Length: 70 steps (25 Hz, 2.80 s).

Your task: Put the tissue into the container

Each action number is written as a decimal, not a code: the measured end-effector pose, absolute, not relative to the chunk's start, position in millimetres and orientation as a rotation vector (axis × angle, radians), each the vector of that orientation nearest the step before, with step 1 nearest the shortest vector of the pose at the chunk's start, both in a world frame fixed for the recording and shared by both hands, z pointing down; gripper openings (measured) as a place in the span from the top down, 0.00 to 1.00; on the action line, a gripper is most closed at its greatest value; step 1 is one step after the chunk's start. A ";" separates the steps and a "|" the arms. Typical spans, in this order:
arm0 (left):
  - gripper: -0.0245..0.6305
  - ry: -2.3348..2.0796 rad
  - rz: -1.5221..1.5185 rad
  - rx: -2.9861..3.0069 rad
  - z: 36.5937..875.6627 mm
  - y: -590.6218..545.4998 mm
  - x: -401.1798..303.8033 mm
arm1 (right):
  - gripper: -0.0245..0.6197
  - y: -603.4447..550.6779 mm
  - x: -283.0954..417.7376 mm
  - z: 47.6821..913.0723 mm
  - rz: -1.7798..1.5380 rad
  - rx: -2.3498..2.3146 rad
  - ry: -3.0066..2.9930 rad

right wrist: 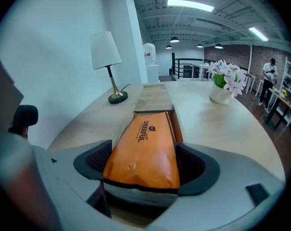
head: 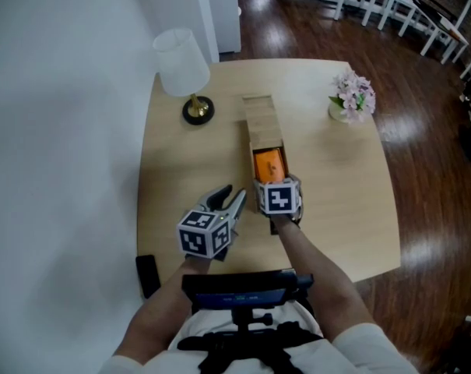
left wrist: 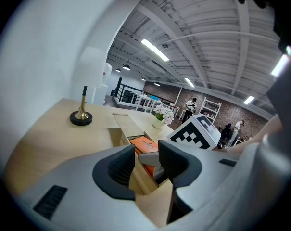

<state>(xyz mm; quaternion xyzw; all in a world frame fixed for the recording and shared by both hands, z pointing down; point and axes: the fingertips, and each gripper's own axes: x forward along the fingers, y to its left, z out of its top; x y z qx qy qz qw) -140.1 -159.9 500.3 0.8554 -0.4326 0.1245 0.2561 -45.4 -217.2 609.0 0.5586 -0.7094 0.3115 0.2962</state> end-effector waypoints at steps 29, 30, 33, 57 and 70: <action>0.85 -1.195 0.262 2.334 486.8 -145.8 -125.4 | 0.27 -193.3 8.7 549.2 0.706 1.460 -2.076; 0.89 -1.195 0.255 2.339 484.7 -144.6 -122.7 | 0.29 -191.0 14.3 543.8 0.712 1.467 -2.089; 0.89 -1.195 0.247 2.344 481.3 -142.5 -112.9 | 0.38 -186.4 30.4 527.0 0.714 1.478 -2.133; 0.89 -1.282 0.238 2.324 470.0 -120.2 -81.6 | 0.96 -169.3 54.6 489.0 0.700 1.346 -2.334; 0.96 -1.290 0.317 2.333 473.3 -115.0 -89.0 | 0.96 -165.8 47.2 492.2 0.669 1.312 -2.314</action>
